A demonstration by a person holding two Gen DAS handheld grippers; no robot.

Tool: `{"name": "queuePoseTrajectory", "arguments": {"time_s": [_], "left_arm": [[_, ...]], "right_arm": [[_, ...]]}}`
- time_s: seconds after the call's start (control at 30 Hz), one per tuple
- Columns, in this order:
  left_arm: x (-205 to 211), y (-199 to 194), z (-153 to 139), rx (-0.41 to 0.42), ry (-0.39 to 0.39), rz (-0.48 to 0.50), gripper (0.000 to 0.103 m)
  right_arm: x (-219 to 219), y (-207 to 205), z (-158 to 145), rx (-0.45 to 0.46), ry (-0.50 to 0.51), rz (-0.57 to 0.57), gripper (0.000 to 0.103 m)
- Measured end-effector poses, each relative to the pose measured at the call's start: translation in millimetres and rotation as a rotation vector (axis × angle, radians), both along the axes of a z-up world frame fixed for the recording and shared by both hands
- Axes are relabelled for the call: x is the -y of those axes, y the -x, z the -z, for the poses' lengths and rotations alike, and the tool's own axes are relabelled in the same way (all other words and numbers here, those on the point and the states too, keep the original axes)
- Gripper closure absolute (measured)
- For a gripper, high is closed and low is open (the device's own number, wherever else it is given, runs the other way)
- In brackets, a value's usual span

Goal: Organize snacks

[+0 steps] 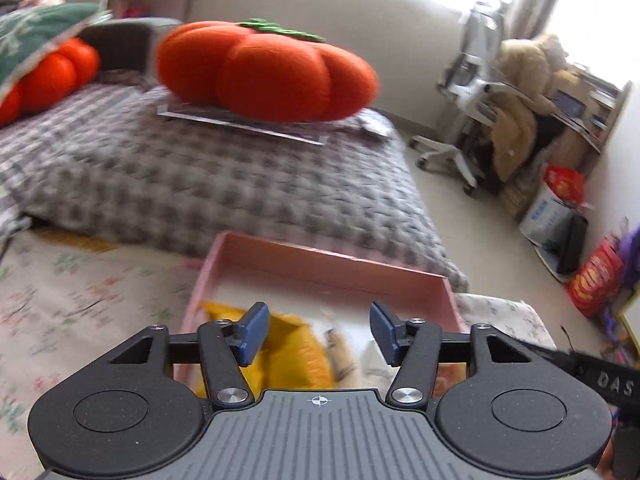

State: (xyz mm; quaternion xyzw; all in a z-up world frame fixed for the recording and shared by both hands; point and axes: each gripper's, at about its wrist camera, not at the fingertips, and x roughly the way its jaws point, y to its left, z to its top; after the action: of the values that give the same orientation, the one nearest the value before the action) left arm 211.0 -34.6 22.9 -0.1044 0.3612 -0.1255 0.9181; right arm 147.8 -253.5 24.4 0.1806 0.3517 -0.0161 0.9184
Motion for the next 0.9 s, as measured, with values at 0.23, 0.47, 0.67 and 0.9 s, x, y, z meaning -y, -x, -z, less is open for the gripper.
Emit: {"name": "queuePoseTrajectory", "arguments": {"time_s": [0.23,0.47,0.67,0.9], "left_arm": [[-9,34,-2,-0.020,-0.189,-0.045,0.041],[-16,73,-2,-0.056,-0.187,0.023,0.037],[-43,98,6,-0.113,-0.153,-0.006,0.036],[-78,124,40,-0.238,-0.141,-0.037,0.036]], "right_arm": [[9,19,-9,-0.059,0.025,-0.004,0.041],[3,53,-3,-0.126,0.139,-0.040,0.038],[4,74,-1,-0.166,0.093,-0.045,0.038],[-43,90,2,-0.177,0.101,-0.184,0.037]]}}
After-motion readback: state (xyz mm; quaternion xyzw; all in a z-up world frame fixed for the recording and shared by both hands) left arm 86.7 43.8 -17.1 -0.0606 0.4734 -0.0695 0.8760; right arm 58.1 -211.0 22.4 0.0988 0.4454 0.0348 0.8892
